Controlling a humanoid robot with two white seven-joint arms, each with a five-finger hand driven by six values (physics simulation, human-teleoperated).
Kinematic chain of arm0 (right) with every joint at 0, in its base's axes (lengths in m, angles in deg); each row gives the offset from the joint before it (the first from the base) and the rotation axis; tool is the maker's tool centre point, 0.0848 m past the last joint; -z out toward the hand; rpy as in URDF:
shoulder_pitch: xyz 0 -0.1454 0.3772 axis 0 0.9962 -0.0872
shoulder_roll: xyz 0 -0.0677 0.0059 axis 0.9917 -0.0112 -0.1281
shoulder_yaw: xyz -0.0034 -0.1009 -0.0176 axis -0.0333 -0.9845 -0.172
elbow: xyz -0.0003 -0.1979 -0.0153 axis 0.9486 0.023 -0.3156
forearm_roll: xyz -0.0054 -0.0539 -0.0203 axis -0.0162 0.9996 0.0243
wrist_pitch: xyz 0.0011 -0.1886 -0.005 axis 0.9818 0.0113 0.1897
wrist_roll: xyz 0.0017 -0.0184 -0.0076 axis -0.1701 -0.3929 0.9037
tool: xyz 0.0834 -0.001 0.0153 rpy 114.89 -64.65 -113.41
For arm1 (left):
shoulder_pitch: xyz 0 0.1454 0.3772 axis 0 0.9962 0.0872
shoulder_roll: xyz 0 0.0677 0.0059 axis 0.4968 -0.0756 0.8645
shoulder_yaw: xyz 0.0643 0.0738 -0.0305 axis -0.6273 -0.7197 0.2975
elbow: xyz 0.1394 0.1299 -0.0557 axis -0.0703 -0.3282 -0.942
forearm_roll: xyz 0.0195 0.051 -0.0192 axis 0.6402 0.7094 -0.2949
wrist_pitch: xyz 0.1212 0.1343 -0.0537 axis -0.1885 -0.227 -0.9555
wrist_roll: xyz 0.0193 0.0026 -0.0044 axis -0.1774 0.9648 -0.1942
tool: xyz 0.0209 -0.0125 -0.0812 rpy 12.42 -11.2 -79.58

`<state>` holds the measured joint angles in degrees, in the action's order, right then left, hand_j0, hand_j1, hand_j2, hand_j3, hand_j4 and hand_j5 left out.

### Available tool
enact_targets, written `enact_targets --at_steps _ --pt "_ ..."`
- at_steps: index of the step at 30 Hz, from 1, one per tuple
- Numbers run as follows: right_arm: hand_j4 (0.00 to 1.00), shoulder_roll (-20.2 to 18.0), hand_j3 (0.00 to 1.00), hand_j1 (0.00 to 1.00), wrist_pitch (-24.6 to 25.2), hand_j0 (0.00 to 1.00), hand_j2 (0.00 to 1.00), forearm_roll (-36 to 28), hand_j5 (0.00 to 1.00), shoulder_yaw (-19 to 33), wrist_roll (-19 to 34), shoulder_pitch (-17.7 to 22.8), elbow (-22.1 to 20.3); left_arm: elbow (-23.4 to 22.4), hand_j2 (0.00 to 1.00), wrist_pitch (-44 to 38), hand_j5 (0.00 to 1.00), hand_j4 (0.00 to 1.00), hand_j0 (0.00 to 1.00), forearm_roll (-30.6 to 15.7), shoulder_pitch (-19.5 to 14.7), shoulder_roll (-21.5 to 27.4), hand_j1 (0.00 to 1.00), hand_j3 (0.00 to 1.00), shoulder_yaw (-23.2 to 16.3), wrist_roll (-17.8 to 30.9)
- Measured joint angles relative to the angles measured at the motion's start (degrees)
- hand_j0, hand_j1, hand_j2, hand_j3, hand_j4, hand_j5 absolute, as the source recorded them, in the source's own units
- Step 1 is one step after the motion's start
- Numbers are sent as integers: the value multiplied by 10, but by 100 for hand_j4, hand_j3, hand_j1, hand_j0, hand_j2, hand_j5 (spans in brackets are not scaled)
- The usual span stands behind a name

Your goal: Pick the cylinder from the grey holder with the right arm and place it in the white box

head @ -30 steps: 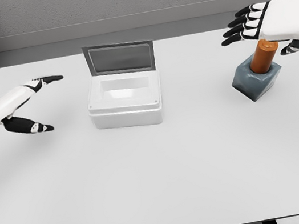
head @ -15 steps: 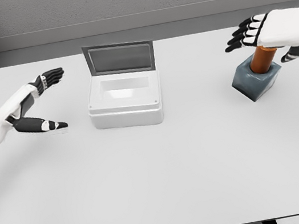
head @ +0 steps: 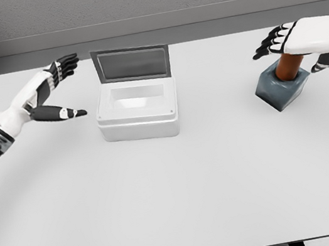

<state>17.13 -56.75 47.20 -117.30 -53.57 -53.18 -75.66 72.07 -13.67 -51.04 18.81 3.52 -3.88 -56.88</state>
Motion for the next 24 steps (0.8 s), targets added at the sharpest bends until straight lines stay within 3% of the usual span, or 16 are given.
enact_targets --at_steps 12,24 --pt "100 29 100 100 0 100 100 26 100 -1 0 -4 52 -85 100 34 100 100 100 3 0 24 100 100 14 18" --pt "100 44 100 100 0 100 100 38 100 -4 0 -9 79 -96 100 58 100 100 100 3 3 23 100 100 14 40"
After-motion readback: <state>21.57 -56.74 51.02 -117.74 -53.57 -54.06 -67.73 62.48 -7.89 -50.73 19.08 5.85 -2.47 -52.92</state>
